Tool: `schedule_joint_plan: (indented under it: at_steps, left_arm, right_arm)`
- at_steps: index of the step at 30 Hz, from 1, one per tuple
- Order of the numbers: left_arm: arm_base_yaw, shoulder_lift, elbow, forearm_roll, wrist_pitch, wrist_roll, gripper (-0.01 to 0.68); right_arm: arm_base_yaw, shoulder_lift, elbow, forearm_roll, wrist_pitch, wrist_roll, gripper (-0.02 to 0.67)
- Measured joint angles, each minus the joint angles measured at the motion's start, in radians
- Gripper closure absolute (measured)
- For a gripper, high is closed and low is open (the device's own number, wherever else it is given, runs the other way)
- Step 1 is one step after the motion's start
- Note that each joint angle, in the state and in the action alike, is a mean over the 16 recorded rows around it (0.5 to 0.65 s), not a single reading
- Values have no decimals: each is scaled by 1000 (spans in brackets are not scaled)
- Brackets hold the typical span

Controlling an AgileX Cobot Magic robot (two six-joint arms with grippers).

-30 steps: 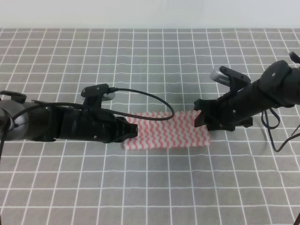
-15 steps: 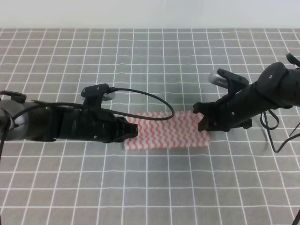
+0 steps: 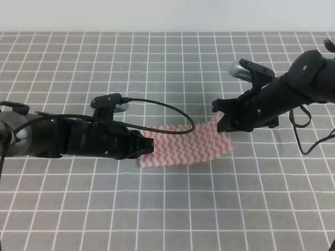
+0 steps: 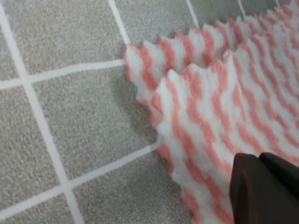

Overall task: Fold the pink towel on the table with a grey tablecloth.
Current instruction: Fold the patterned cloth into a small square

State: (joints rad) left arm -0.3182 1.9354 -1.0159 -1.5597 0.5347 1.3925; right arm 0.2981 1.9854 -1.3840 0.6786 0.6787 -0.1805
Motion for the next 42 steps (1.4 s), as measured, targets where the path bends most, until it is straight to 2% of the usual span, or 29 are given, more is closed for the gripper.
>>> schedule_joint_plan:
  at_steps: [28,42]
  left_arm:
    - [1,-28,-8,-3,8,13,675]
    - [38,-119,-16,194,47,-143,675]
  right_arm:
    - [123,-7,-21,180,-62,-58,664]
    - [128,-3,-21,183,-67,-59,663]
